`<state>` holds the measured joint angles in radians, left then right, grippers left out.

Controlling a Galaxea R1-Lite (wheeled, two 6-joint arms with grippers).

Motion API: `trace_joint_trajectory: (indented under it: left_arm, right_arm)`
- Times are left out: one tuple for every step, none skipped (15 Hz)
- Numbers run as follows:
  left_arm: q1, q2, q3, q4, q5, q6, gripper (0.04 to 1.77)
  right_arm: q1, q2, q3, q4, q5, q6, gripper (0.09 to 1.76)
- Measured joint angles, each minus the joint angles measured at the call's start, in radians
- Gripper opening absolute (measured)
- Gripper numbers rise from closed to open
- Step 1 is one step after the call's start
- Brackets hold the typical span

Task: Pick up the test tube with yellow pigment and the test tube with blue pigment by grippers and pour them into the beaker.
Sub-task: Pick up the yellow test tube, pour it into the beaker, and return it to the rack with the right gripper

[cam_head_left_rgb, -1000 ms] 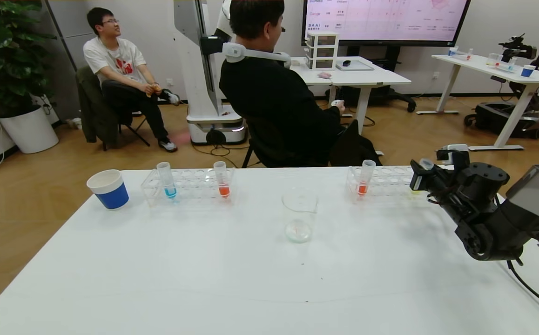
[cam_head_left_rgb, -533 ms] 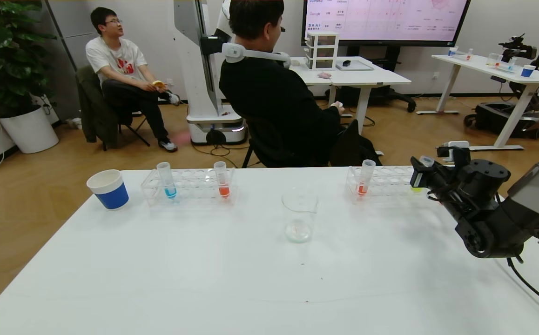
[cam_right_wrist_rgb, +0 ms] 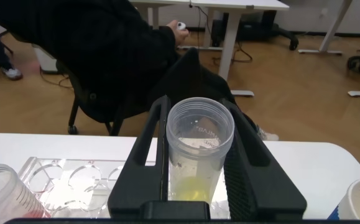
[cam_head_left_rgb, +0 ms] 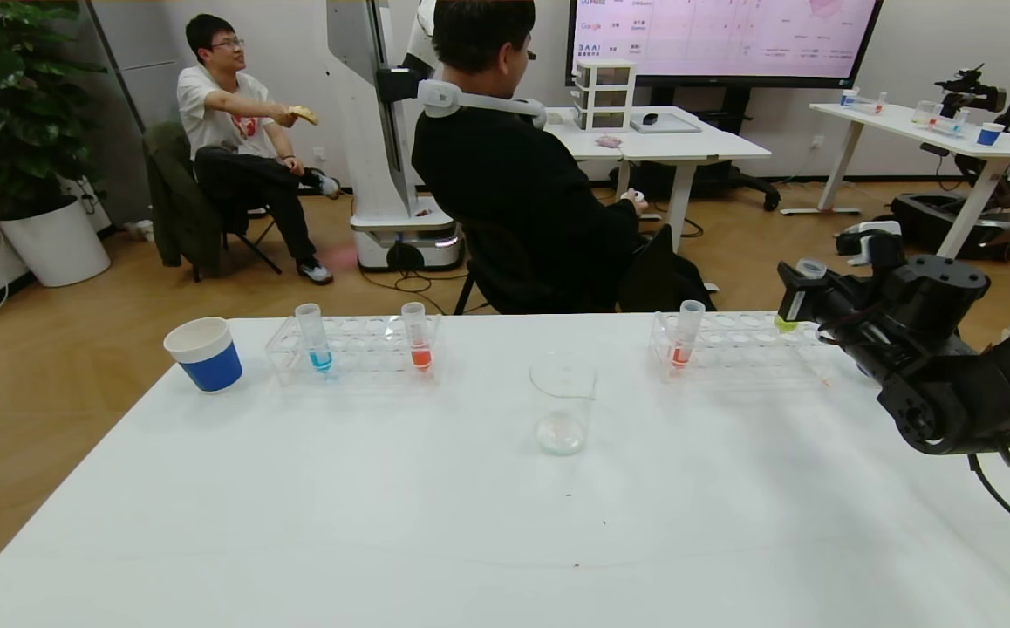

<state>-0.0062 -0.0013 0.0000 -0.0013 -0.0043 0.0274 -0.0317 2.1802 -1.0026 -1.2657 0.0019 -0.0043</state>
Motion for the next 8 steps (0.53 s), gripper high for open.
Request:
trace_joint_trajectory:
  left_arm:
    - [0.000,0.000,0.000,0.000,0.000,0.000,1.75]
    - [0.000,0.000,0.000,0.000,0.000,0.000,1.75]
    - [0.000,0.000,0.000,0.000,0.000,0.000,1.75]
    - [0.000,0.000,0.000,0.000,0.000,0.000,1.75]
    - [0.000,0.000,0.000,0.000,0.000,0.000,1.75]
    - [0.000,0.000,0.000,0.000,0.000,0.000,1.75]
    - [0.000,0.000,0.000,0.000,0.000,0.000,1.75]
    - [0.000,0.000,0.000,0.000,0.000,0.000,1.75]
  right_arm:
    - [-0.003,-0.006,0.004,-0.001,0.000,0.000,0.51]
    - [-0.003,-0.010,0.007,-0.002,0.000,0.000,0.51]
    - [-0.003,-0.012,0.008,-0.002,0.000,0.000,0.51]
    - [0.001,-0.016,0.003,-0.001,0.001,-0.001,0.51]
    - [0.006,-0.021,-0.003,0.005,0.002,-0.004,0.51]
    - [0.016,-0.029,-0.017,0.024,0.004,-0.014,0.51]
    - [0.031,-0.038,-0.034,0.062,0.005,-0.025,0.51]
    - [0.050,-0.047,-0.058,0.098,0.006,-0.034,0.51]
